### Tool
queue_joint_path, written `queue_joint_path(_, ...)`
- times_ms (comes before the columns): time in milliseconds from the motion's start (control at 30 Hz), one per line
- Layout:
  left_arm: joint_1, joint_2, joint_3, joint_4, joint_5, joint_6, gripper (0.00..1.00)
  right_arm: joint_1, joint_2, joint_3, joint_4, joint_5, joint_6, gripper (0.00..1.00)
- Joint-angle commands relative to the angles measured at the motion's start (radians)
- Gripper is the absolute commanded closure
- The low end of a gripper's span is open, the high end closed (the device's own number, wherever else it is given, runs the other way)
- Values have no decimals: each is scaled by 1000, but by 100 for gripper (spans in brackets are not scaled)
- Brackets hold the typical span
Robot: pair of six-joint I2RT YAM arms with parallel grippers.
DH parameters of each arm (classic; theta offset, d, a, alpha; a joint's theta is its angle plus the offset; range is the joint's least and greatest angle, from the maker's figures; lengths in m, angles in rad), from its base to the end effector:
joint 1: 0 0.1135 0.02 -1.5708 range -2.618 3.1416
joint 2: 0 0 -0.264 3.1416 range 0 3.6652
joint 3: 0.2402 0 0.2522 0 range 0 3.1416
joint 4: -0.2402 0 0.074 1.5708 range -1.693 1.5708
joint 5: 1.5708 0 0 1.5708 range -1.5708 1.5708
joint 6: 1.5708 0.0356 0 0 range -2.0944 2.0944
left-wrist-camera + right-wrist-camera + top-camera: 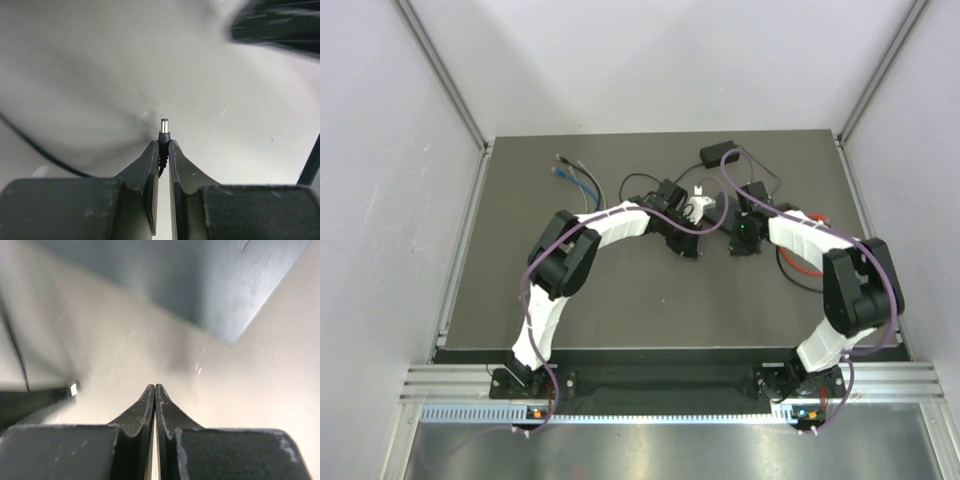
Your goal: Pull the plug from the switch port
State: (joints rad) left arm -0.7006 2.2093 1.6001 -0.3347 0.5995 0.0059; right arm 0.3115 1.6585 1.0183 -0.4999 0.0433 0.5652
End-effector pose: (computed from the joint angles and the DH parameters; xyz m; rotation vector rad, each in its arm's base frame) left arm 0.3488 -0.3204 0.1508 1.1290 2.3189 -1.0290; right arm 0.3062 0.0970 0.1787 0.3578 2.7031 0.1997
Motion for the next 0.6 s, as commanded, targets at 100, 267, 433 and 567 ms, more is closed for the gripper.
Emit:
queue_joint_path(100,59,-134,96,-138,-44,-36,100,-15,-169,43,-100,-106,-111,83)
queue_joint_path(267,92,-183,135,-123,25,-101,100,-38,-99,156,-85,-453,-156,53)
queue_joint_path(433,105,-270,64,-47,106,-138,100,-51,32,281,-46,-504,-64,46)
queue_joint_path(567,105,-293,52,-61,140,-118,100,-71,93,338,45,-499,122,41)
